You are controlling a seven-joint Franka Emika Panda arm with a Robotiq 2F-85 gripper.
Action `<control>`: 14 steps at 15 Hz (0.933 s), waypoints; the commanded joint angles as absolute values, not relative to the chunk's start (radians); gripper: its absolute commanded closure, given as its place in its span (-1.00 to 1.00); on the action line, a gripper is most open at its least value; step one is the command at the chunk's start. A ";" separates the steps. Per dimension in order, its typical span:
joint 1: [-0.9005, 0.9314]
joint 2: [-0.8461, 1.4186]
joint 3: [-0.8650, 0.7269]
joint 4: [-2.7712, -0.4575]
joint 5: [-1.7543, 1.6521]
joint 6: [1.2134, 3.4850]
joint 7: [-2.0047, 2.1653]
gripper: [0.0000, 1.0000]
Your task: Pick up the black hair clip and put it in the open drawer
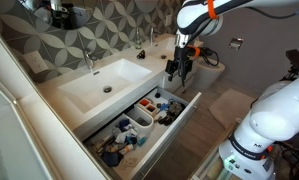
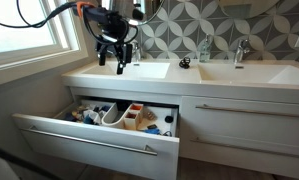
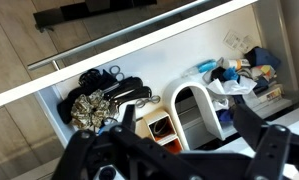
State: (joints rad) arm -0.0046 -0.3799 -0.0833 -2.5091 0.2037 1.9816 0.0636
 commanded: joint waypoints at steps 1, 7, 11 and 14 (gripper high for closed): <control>-0.058 -0.386 -0.101 -2.490 0.218 2.029 0.071 -1.00; -0.124 -0.323 -0.184 -2.384 0.232 2.131 0.009 -1.00; -0.105 -0.240 -0.188 -2.264 0.252 2.160 -0.010 -1.00; -0.100 -0.139 -0.177 -2.146 0.246 2.197 -0.002 -1.00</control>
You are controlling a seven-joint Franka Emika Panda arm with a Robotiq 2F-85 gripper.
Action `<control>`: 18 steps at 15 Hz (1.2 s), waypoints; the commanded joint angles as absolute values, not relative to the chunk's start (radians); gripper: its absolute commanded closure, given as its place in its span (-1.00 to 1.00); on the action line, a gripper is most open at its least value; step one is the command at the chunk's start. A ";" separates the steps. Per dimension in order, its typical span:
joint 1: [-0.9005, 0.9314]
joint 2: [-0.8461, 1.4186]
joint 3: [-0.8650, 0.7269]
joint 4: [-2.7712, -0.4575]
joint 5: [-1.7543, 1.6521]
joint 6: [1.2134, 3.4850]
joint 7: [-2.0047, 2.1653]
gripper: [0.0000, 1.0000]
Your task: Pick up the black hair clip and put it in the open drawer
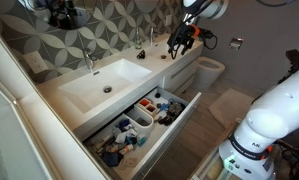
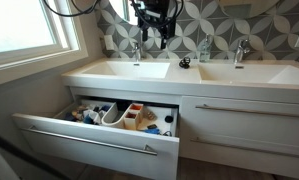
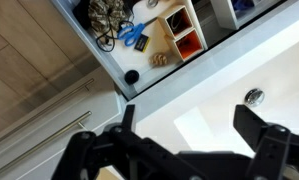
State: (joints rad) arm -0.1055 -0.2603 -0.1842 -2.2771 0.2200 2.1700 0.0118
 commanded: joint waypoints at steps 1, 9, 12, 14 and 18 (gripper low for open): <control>-0.103 -0.105 -0.177 -2.107 0.241 2.204 0.000 -1.00; -0.130 0.140 -0.167 -1.798 0.331 2.218 -0.008 -1.00; -0.133 0.116 -0.159 -1.832 0.306 2.217 -0.013 -1.00; -0.134 0.140 -0.155 -1.807 0.307 2.216 -0.012 -1.00; -0.135 0.145 -0.155 -1.799 0.308 2.215 -0.012 -1.00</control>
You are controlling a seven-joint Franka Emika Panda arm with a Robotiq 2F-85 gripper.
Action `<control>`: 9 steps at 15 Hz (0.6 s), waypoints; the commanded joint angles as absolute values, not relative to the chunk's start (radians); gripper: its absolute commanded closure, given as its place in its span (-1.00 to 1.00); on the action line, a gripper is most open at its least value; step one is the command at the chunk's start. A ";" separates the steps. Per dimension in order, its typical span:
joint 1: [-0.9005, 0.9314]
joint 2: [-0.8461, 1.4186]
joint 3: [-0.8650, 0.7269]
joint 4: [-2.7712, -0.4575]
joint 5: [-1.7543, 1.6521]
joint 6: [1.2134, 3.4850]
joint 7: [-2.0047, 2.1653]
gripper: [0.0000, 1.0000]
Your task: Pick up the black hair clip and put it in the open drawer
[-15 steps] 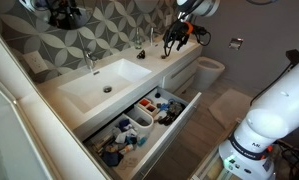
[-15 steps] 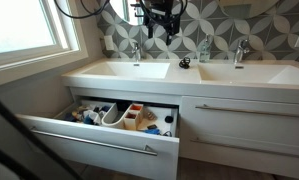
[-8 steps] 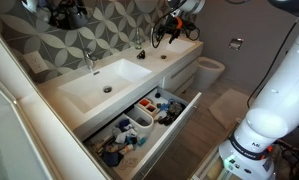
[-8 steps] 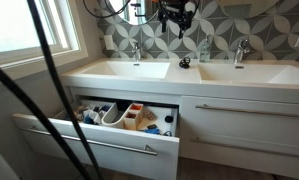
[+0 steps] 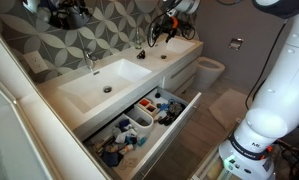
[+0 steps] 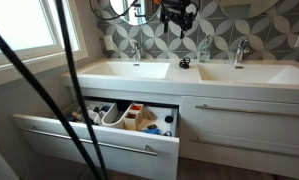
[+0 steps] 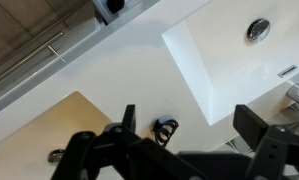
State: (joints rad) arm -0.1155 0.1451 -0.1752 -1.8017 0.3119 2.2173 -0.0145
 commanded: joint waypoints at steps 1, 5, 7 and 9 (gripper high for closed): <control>-0.135 0.145 -0.155 -1.799 0.308 2.215 -0.012 -1.00; -0.147 0.195 -0.151 -1.735 0.335 2.199 -0.042 -1.00; -0.159 0.238 -0.147 -1.671 0.353 2.164 -0.055 -1.00; -0.173 0.284 -0.139 -1.605 0.370 2.141 -0.069 -1.00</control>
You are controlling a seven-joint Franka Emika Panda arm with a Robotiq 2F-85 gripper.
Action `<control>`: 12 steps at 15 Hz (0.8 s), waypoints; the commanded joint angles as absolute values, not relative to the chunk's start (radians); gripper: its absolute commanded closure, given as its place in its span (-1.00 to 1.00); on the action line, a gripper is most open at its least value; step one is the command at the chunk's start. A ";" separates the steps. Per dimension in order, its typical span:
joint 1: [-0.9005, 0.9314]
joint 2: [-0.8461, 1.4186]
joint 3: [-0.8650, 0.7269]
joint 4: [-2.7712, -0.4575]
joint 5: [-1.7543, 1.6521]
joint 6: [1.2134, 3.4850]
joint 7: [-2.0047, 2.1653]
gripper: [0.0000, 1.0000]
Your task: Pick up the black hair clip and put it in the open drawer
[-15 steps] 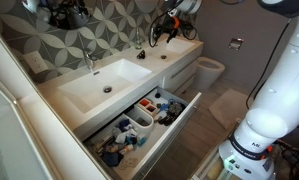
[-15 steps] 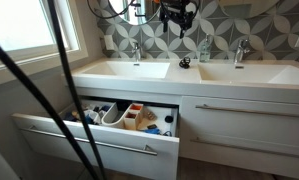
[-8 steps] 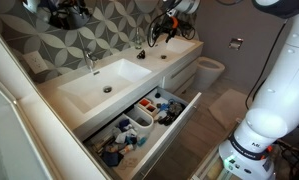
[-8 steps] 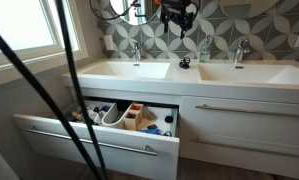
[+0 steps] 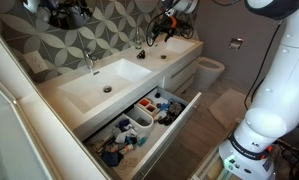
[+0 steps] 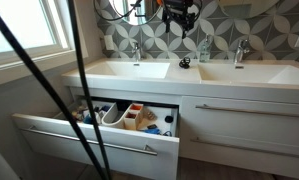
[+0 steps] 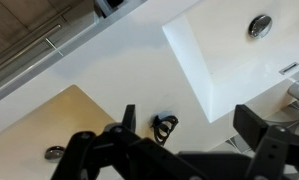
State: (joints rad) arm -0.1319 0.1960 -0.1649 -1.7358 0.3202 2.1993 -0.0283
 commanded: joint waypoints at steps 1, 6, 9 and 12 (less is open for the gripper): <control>-0.183 0.309 -0.131 -1.566 0.387 2.108 -0.082 -1.00; -0.221 0.462 -0.093 -1.380 0.435 2.058 -0.082 -1.00; -0.249 0.562 -0.062 -1.271 0.459 2.057 -0.077 -1.00; -0.274 0.657 -0.031 -1.167 0.467 2.054 -0.069 -1.00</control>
